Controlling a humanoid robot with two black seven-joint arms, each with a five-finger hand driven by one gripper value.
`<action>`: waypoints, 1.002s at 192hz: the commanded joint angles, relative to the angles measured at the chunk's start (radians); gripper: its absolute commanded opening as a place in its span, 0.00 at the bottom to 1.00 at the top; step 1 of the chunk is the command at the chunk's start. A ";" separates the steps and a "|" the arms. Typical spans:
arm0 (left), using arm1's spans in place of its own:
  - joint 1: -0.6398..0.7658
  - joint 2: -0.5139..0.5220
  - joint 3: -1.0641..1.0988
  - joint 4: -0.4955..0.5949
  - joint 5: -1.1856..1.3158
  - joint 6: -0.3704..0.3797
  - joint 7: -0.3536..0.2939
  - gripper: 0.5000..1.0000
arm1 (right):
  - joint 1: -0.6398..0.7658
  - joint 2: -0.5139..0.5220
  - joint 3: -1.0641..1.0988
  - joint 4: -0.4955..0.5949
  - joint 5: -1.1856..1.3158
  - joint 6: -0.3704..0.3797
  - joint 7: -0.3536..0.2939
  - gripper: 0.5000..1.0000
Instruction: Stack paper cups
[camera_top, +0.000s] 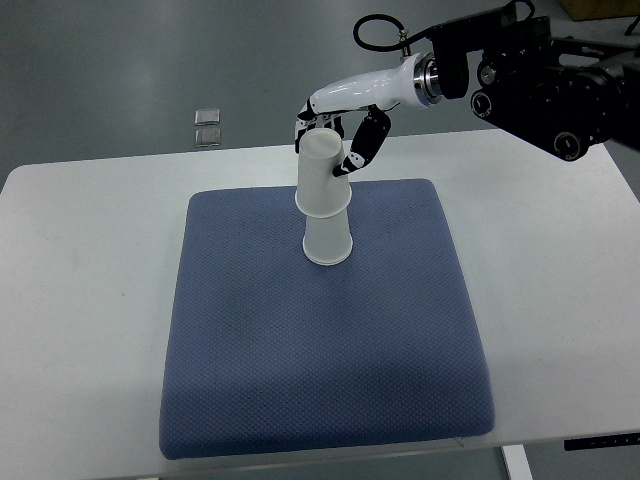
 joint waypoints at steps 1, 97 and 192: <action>0.000 0.000 0.000 0.000 0.000 0.000 0.000 1.00 | 0.001 0.002 -0.003 -0.001 0.000 0.000 0.000 0.01; 0.000 0.000 0.000 0.000 0.000 0.000 0.000 1.00 | -0.033 0.032 -0.038 -0.003 0.000 -0.007 0.002 0.59; 0.000 0.000 0.000 0.000 0.000 0.000 0.000 1.00 | -0.038 0.030 -0.037 -0.004 0.009 -0.006 0.002 0.83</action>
